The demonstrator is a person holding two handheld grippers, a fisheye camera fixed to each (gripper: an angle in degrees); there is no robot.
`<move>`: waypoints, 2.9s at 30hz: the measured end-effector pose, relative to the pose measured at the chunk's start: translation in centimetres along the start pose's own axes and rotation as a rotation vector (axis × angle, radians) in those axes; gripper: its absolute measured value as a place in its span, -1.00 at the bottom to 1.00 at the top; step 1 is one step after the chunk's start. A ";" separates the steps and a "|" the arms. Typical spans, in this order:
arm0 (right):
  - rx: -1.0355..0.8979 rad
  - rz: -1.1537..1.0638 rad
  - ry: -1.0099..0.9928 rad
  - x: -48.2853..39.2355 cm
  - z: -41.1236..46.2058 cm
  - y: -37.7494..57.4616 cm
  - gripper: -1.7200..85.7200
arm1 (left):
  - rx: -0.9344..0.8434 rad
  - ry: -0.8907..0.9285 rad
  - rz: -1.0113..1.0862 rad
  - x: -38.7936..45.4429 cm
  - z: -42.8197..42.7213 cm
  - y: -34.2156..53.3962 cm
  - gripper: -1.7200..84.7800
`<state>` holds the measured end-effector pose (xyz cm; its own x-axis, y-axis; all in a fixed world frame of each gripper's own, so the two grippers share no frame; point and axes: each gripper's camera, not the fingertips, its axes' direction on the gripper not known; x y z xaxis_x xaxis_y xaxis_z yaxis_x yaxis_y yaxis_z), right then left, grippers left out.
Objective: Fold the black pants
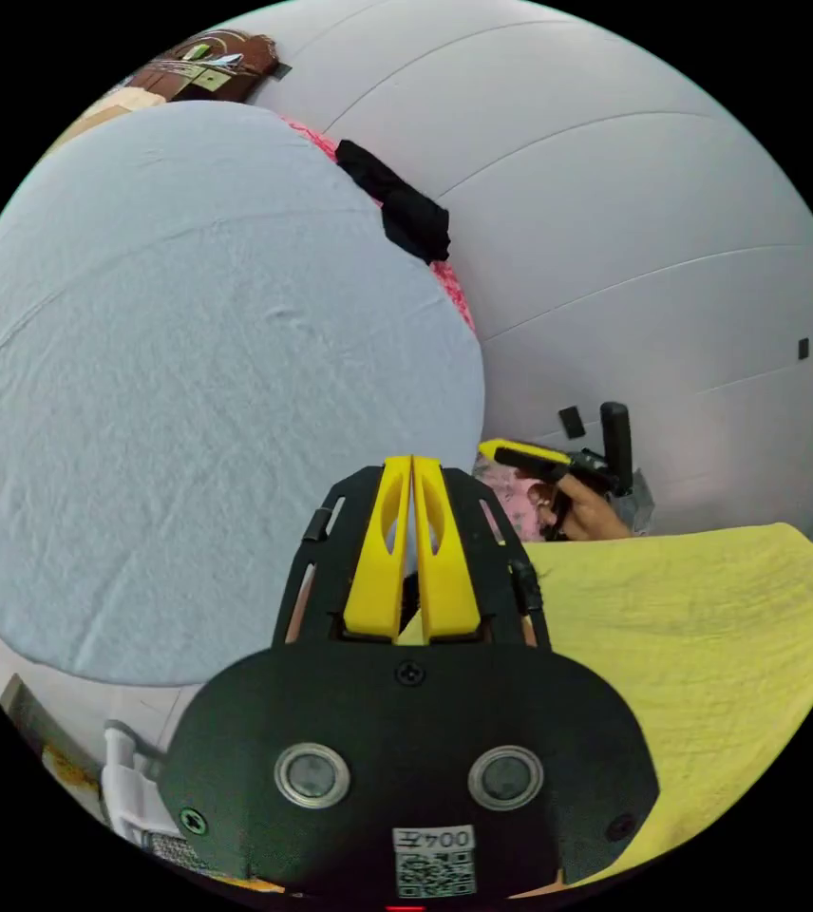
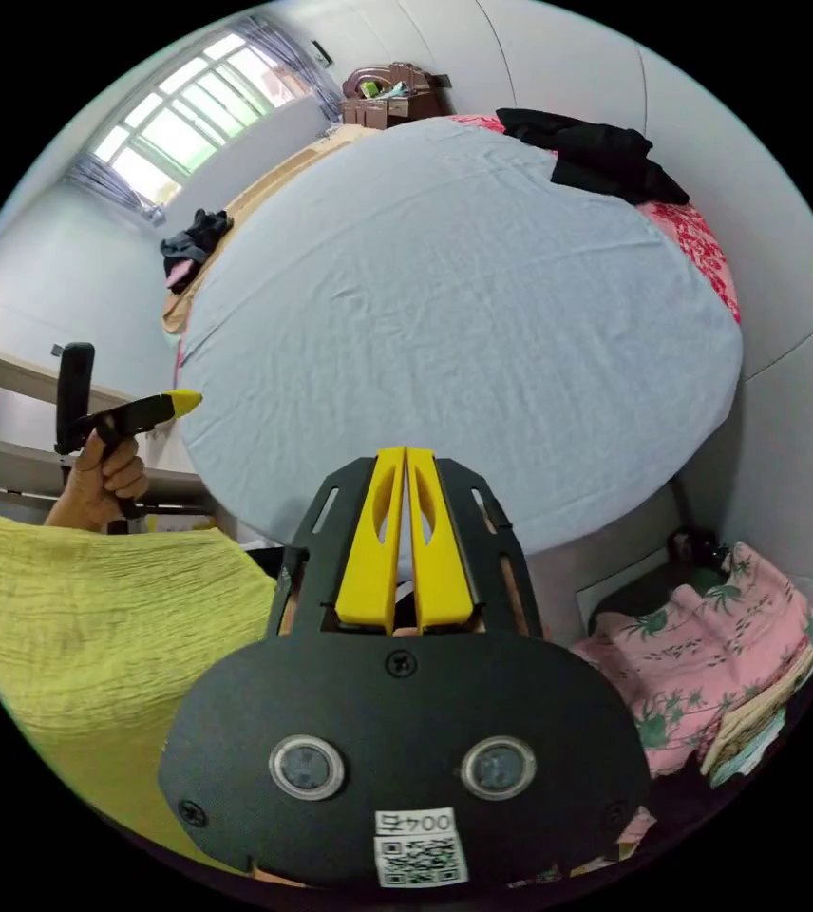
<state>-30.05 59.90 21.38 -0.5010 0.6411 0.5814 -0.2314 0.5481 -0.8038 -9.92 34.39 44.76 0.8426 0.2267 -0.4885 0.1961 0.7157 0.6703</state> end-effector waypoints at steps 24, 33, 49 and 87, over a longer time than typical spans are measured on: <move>-0.465 -0.574 0.358 -0.9 -20.0 -29.5 -0.98 | -0.280 -0.673 -0.241 -31.1 45.9 -1.2 -0.95; -0.479 -0.582 0.211 -2.2 -26.5 -33.0 -0.98 | -0.221 -0.462 -0.288 -38.5 50.6 -5.1 -0.87; -0.454 -0.577 0.191 -5.4 -33.2 -35.5 -0.97 | -0.103 -0.737 0.255 -28.0 71.1 -44.2 -0.59; -0.504 -0.651 0.272 -7.9 -33.0 -35.6 -0.97 | 1.141 -0.495 -0.032 -20.3 -5.8 3.0 -0.92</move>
<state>9.67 53.01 49.58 -0.1653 0.1886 0.9680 0.0264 0.9820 -0.1868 -29.37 35.80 53.49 0.8794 -0.2310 -0.4163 0.3347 -0.3220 0.8856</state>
